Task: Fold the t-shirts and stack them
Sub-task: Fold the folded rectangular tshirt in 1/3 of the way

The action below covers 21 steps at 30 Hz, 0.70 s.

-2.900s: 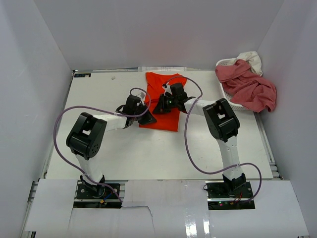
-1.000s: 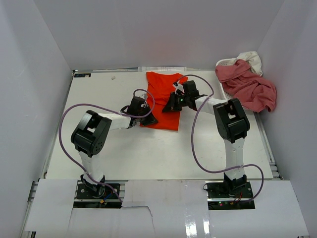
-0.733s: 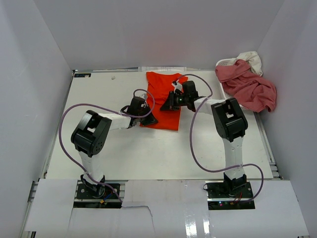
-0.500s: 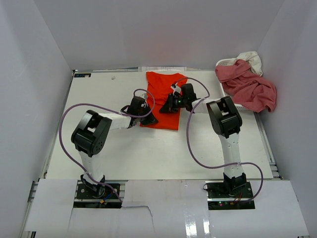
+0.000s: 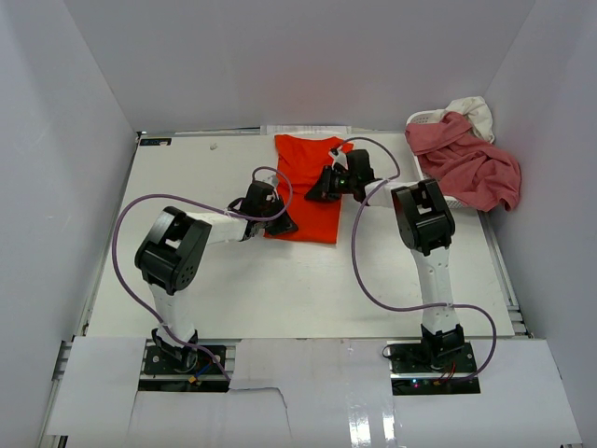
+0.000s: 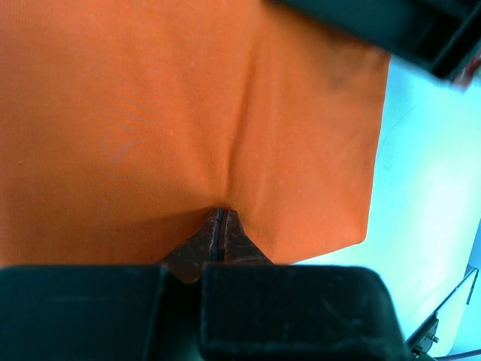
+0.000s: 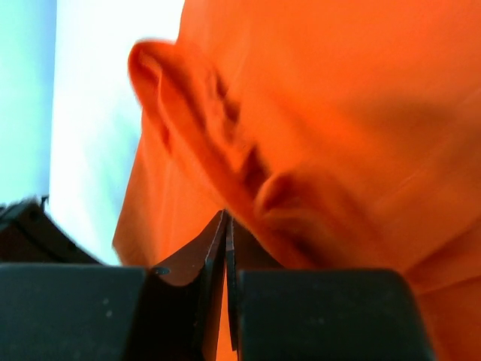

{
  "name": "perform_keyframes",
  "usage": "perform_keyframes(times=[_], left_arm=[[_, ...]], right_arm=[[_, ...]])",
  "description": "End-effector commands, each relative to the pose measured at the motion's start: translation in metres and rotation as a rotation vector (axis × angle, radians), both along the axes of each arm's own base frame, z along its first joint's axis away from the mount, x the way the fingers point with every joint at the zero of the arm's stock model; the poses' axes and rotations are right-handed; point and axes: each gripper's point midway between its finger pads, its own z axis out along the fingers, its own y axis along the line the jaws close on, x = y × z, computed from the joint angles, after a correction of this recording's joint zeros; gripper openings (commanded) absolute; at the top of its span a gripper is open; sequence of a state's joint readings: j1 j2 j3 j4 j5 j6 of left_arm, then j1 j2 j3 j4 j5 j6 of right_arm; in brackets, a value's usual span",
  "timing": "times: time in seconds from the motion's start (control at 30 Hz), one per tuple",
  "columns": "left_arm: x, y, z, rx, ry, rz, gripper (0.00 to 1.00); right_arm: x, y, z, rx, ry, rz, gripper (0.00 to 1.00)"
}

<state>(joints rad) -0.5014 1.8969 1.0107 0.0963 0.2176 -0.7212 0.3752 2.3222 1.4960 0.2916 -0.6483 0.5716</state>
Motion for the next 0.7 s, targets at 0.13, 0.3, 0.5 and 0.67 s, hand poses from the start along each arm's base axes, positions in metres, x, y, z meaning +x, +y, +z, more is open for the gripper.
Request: perform_keyframes(times=[0.13, 0.3, 0.5, 0.67], left_arm=[[-0.018, 0.015, -0.037, 0.109, 0.089, -0.008, 0.00], [-0.020, 0.015, -0.038, 0.110, 0.092, -0.009, 0.00], [-0.020, 0.016, -0.039, 0.112, 0.093, -0.008, 0.00], [-0.019, 0.015, -0.039, 0.114, 0.093, -0.010, 0.00]], right_arm=[[0.089, -0.024, 0.002, -0.094, -0.126, -0.124, 0.08], [0.126, -0.016, 0.054, -0.071, -0.241, -0.123, 0.08], [0.120, -0.018, 0.145, -0.037, -0.393, -0.121, 0.08], [0.083, -0.025, 0.155, -0.032, -0.358, -0.081, 0.08]])
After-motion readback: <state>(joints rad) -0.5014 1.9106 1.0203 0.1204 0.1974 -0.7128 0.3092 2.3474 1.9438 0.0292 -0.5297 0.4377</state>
